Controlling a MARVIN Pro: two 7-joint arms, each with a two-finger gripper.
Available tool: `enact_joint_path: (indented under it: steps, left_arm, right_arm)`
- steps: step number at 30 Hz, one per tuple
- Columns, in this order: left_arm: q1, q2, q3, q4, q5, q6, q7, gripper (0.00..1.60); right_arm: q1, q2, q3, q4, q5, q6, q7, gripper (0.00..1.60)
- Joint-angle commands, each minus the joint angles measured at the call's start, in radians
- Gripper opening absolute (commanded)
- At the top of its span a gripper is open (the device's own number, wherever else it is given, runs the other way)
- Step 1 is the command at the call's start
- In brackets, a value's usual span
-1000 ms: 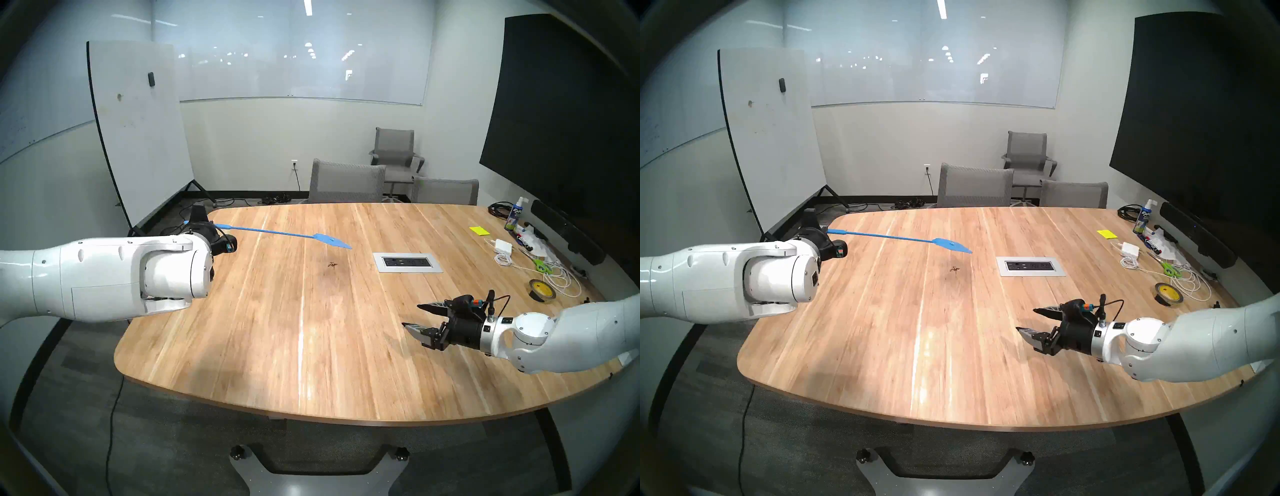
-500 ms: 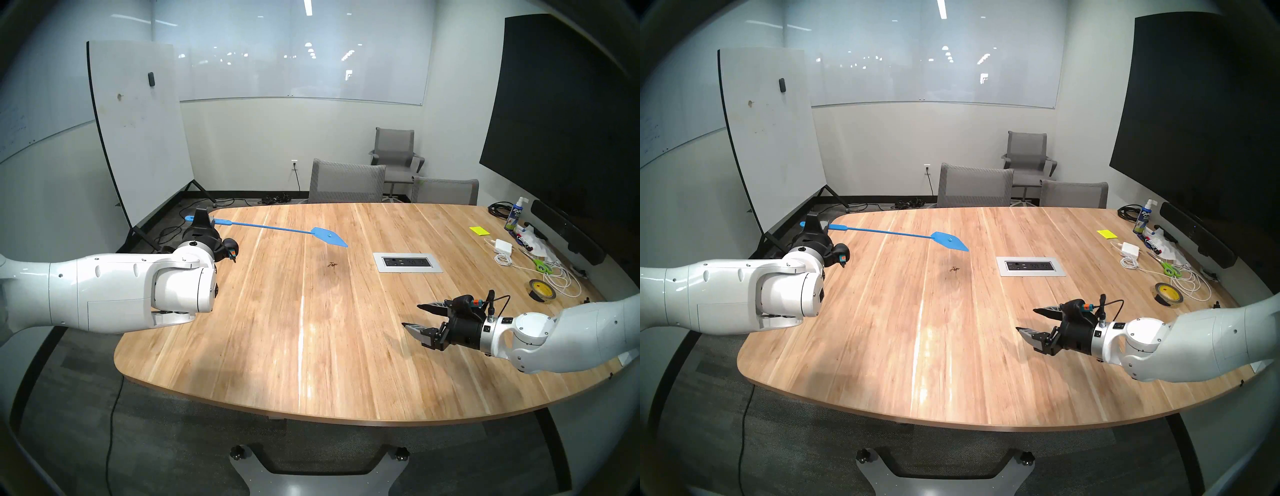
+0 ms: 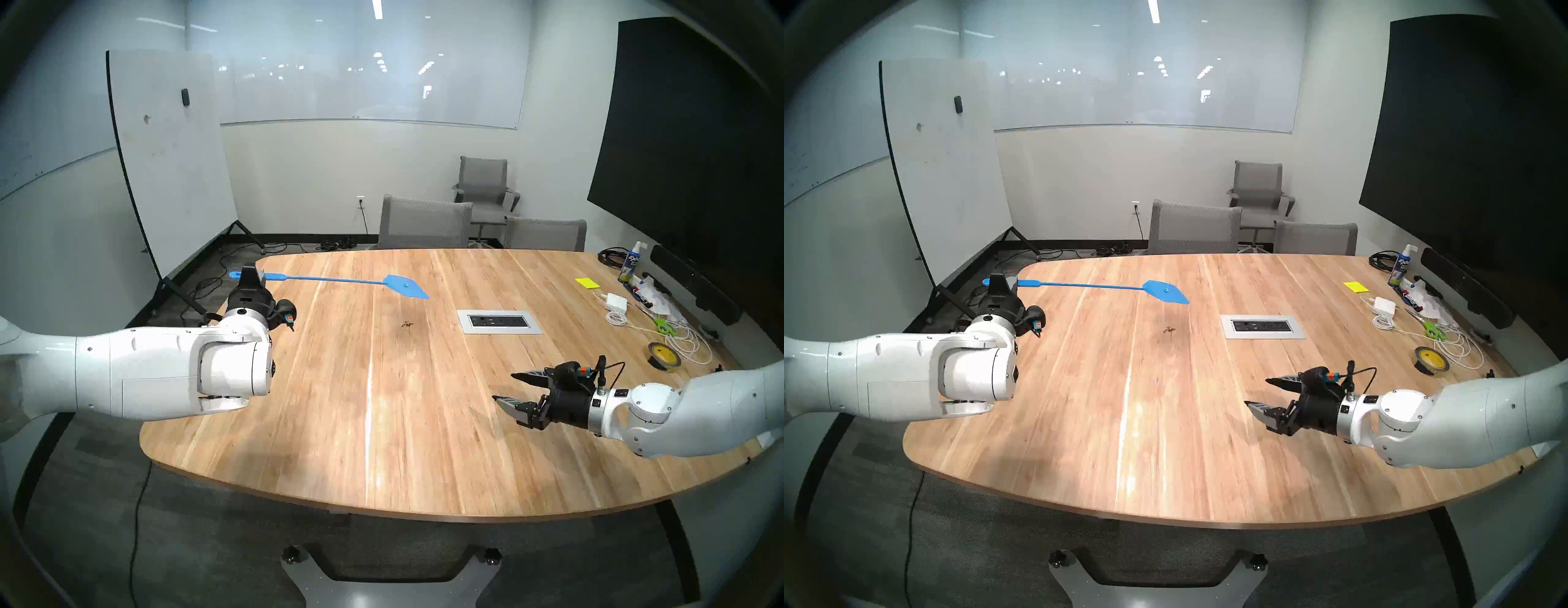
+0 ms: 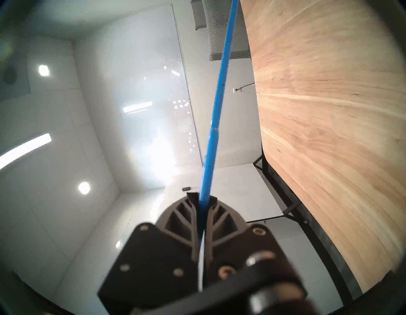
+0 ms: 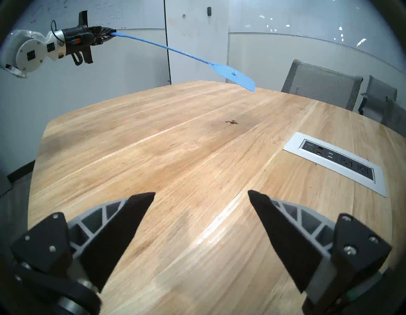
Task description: Swat a bug on table
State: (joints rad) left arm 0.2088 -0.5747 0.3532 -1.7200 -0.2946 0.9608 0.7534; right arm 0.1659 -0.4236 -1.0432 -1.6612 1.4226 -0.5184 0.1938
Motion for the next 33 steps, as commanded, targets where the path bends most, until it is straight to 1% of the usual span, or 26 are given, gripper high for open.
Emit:
enact_joint_path:
  steps: [1, 11, 18, 19, 20, 21, 22, 23, 25, 33]
  left_arm:
    - [0.015, -0.014, -0.046, 0.004, -0.041, -0.001, 0.084, 0.00]
    - [0.050, -0.029, -0.076, 0.019, -0.123, -0.001, 0.191, 0.00]
    - [0.066, -0.039, -0.094, 0.011, -0.166, -0.001, 0.210, 0.00]
    - [0.066, -0.039, -0.092, 0.010, -0.162, -0.001, 0.205, 0.00]
    - [0.069, -0.041, -0.085, 0.013, -0.154, -0.001, 0.223, 0.00]
    - [0.069, -0.039, -0.083, 0.014, -0.144, -0.001, 0.211, 0.00]
    - [0.070, -0.039, -0.074, 0.017, -0.141, -0.001, 0.225, 0.00]
    - [0.069, -0.036, -0.072, 0.018, -0.128, -0.001, 0.204, 0.00]
    - [0.073, -0.038, -0.059, 0.030, -0.116, -0.001, 0.219, 0.00]
    - [0.081, -0.051, -0.003, 0.081, -0.038, -0.001, 0.214, 0.00]
  right_arm:
    - [0.011, 0.000, 0.009, 0.001, 0.002, -0.003, 0.000, 1.60]
    - [0.011, 0.000, 0.010, 0.001, 0.002, -0.003, 0.000, 1.60]
    - [0.011, 0.000, 0.010, 0.001, 0.002, -0.003, 0.000, 1.60]
    - [0.011, 0.000, 0.010, 0.001, 0.002, -0.003, 0.000, 1.60]
    - [0.011, 0.000, 0.010, 0.001, 0.002, -0.003, 0.001, 1.60]
    - [0.011, 0.000, 0.010, 0.001, 0.002, -0.003, 0.001, 1.60]
    - [0.011, 0.000, 0.010, 0.001, 0.002, -0.003, 0.001, 1.60]
    - [0.011, 0.000, 0.010, 0.001, 0.002, -0.003, 0.001, 1.60]
    - [0.011, 0.000, 0.010, 0.001, 0.002, -0.003, 0.001, 1.60]
    - [0.011, 0.000, 0.010, 0.001, 0.002, -0.003, 0.001, 1.60]
